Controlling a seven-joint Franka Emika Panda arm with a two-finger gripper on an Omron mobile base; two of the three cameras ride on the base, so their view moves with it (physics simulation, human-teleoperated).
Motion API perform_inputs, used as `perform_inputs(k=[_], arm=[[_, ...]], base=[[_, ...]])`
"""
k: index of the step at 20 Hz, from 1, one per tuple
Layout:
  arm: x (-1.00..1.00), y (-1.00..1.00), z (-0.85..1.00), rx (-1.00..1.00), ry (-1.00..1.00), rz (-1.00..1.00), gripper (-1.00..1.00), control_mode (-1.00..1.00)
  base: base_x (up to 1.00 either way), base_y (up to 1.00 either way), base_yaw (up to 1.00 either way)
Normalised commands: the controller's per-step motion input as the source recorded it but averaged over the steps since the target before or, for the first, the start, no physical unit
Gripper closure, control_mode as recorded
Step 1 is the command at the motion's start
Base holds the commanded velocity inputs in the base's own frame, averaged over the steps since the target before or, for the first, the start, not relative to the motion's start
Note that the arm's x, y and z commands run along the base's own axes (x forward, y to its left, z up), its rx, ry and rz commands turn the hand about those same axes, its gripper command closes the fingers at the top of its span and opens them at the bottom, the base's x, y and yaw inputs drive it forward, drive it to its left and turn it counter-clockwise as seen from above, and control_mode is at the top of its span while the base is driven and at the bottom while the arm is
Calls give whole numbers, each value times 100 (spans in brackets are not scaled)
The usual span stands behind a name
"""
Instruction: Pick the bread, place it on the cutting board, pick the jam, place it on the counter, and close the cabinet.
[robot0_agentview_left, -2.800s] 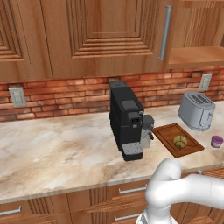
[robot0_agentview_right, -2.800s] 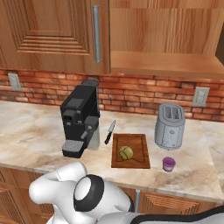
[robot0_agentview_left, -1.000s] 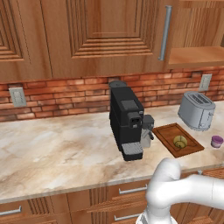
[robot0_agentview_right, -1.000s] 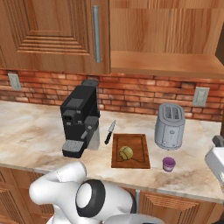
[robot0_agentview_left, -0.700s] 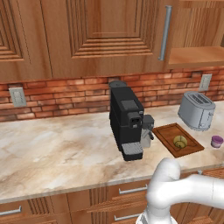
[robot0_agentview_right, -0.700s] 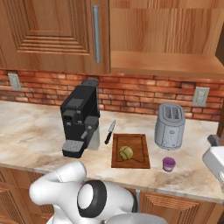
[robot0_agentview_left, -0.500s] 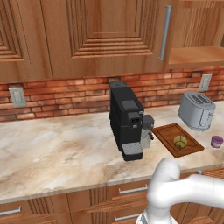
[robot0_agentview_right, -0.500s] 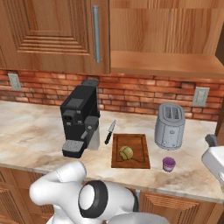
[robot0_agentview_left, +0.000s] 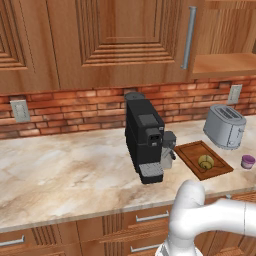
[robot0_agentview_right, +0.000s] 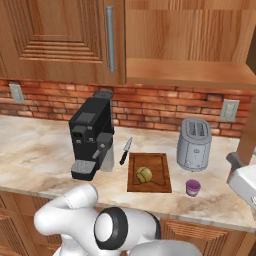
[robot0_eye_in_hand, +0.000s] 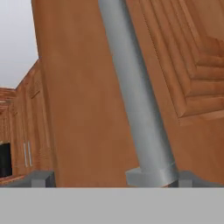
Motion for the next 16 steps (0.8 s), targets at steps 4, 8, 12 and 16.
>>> perform_inputs(k=[4,8,12,16], arm=[[15,12,0,0,0,18,-100,-100],[12,15,0,0,0,16,-100,-100],[3,20,0,0,0,10,-100,-100],[0,21,0,0,0,2,-100,-100]], base=[[0,0,0],[0,0,0],[0,0,0],[0,0,0]])
